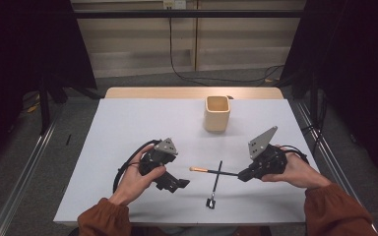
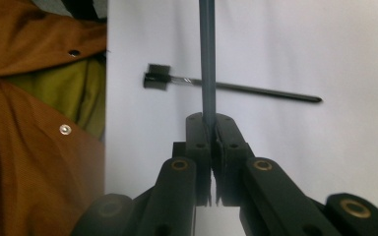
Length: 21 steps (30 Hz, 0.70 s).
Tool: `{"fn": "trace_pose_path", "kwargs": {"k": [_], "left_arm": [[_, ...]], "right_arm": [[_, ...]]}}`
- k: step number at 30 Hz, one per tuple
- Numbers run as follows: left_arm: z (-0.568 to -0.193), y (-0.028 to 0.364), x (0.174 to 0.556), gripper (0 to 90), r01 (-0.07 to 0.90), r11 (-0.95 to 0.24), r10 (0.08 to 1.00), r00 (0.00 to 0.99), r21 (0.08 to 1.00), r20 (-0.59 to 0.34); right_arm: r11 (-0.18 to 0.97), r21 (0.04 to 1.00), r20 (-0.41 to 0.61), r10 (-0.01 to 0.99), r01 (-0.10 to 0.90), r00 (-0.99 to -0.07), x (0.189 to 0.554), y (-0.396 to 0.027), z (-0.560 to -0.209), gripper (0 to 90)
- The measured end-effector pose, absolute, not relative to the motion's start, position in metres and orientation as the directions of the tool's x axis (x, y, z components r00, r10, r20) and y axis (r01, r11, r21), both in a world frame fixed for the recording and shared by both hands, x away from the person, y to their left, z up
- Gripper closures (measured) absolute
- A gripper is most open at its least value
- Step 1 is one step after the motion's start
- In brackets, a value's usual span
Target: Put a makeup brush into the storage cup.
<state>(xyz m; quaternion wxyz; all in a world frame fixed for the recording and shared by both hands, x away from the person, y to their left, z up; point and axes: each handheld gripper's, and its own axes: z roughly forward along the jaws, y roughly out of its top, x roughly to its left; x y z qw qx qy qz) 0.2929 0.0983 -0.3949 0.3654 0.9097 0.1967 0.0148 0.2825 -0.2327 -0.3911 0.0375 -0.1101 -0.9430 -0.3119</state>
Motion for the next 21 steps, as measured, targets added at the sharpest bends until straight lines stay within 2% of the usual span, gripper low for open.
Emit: {"fn": "trace_pose_path", "kwargs": {"k": [4, 15, 21], "left_arm": [[-0.397, 0.105, 0.287, 4.0, 0.349, -0.607, 0.387, 0.914, 0.714, -0.118], [-0.407, 0.123, 0.283, 3.3, 0.385, -0.543, 0.42, 0.894, 0.747, -0.155], [-0.409, 0.127, 0.282, 3.2, 0.395, -0.512, 0.434, 0.885, 0.763, -0.167]], "right_arm": [[0.749, 0.615, 0.13, 0.212, 0.247, -0.969, 0.282, -0.232, -0.392, 86.3], [0.696, 0.655, 0.134, 0.276, 0.293, -0.952, 0.269, -0.247, -0.401, 86.2], [0.607, 0.728, 0.157, 0.307, 0.321, -0.938, 0.263, -0.257, -0.406, 86.3]]}}
